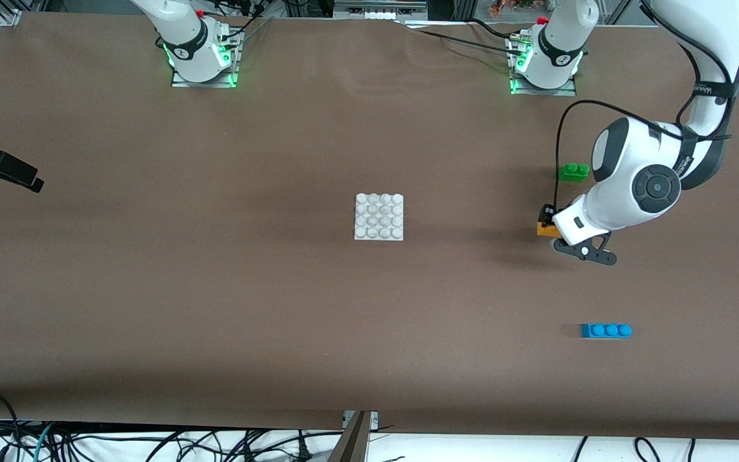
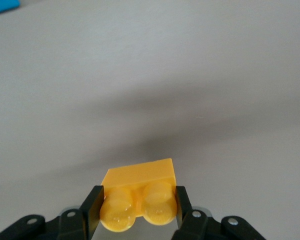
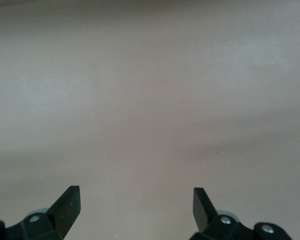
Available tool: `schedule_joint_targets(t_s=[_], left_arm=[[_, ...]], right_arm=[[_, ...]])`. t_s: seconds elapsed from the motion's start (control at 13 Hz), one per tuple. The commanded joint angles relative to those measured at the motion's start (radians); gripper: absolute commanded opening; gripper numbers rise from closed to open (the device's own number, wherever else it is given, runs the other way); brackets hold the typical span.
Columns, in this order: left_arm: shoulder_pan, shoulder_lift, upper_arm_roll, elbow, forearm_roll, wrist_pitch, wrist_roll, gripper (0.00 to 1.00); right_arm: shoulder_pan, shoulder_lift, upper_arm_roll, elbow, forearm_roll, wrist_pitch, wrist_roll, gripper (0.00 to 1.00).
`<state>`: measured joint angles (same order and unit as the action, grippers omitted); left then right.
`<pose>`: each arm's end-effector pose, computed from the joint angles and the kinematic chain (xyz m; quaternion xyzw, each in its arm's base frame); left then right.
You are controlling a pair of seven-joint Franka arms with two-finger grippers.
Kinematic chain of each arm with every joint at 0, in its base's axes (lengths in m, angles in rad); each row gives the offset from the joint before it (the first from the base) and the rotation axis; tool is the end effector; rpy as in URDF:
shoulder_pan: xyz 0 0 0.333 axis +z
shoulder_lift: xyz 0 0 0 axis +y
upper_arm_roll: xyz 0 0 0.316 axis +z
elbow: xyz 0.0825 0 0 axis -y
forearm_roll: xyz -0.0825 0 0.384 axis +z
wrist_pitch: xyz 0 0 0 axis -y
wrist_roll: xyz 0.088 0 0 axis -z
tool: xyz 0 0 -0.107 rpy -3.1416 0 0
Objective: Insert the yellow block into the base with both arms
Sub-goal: 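Carry the yellow brick with the left gripper over the white plate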
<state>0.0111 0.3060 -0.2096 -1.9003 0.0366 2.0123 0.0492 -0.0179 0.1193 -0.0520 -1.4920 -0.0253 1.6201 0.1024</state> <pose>0.5874 -0.1104 0.3296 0.9869 -0.1305 -0.0942 0.0089 0.5939 -0.0423 0.5977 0.9962 -0.0853 0.0047 0.0157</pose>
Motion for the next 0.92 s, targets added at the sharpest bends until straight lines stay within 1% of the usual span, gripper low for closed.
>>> schedule_joint_targets(t_s=[0.0, 0.08, 0.31, 0.46, 0.61, 0.84], left_arm=[[-0.031, 0.015, -0.111, 0.108, -0.007, -0.093, -0.145, 0.28], [-0.074, 0.021, -0.122, 0.128, -0.007, -0.093, -0.196, 0.27], [-0.254, 0.106, -0.116, 0.217, -0.006, -0.093, -0.345, 0.26], [-0.331, 0.201, -0.114, 0.324, -0.006, -0.093, -0.431, 0.26], [-0.408, 0.306, -0.108, 0.427, -0.006, -0.092, -0.474, 0.25], [-0.514, 0.398, -0.062, 0.533, 0.025, -0.081, -0.583, 0.25]], right_arm=[[-0.010, -0.006, 0.006, 0.003, 0.008, -0.011, -0.018, 1.00], [-0.010, -0.006, 0.006, 0.003, 0.008, -0.011, -0.018, 1.00], [-0.008, -0.006, 0.006, 0.003, 0.008, -0.009, -0.017, 1.00], [-0.008, -0.006, 0.006, 0.003, 0.008, -0.009, -0.018, 1.00], [-0.008, -0.006, 0.006, 0.003, 0.008, -0.009, -0.018, 1.00], [-0.008, -0.006, 0.006, 0.003, 0.008, -0.009, -0.018, 1.00]])
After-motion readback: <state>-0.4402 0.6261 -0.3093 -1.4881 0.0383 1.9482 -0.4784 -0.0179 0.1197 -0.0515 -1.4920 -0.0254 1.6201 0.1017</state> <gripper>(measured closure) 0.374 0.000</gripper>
